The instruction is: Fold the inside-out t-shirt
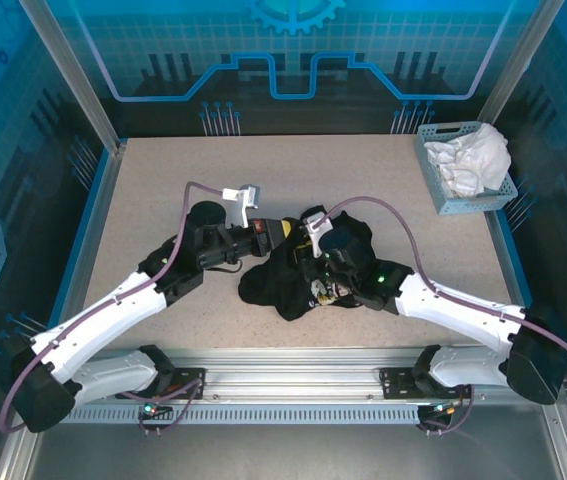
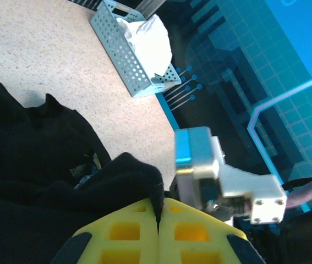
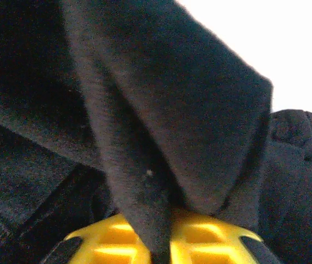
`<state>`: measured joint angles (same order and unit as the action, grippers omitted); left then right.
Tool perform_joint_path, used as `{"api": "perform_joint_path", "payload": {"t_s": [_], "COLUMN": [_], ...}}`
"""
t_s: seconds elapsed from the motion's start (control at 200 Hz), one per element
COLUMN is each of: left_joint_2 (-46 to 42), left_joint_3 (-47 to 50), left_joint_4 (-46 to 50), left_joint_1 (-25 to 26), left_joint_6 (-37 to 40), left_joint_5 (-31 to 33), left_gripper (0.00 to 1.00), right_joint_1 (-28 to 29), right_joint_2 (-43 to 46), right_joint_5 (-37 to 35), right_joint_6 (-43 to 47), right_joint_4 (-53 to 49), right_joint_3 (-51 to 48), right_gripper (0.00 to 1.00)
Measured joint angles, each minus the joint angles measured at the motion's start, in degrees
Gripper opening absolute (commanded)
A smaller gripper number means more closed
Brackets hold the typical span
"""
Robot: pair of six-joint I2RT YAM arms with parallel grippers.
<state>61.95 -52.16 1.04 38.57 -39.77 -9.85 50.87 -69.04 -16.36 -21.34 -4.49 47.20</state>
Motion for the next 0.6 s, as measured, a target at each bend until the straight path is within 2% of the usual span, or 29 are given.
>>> {"api": "perform_joint_path", "payload": {"t_s": [0.08, 0.295, 0.425, 0.6], "left_joint_2": [-0.46, -0.83, -0.66, 1.77], "left_joint_3": [-0.11, -0.11, -0.11, -0.81], "left_joint_4": [0.68, 1.81, 1.97, 2.36], "left_joint_1": [-0.87, -5.73, -6.71, -7.3], "left_joint_6": [0.96, 2.67, 3.32, 4.17], "left_joint_5": [1.14, 3.23, 3.19, 3.13], "left_gripper": [0.0, 0.0, 0.0, 0.01], "right_joint_1": [-2.93, -14.58, -16.48, -16.81], "right_joint_2": [2.51, 8.17, 8.24, 5.57], "right_joint_5": [5.2, 27.67, 38.95, 49.29], "right_joint_6": [1.57, 3.19, 3.15, 1.84], "right_joint_4": [0.35, 3.5, 6.56, 11.69], "right_joint_3": [-0.57, -2.97, -4.07, -4.15], "right_gripper": [0.03, 0.0, 0.0, 0.0]}}
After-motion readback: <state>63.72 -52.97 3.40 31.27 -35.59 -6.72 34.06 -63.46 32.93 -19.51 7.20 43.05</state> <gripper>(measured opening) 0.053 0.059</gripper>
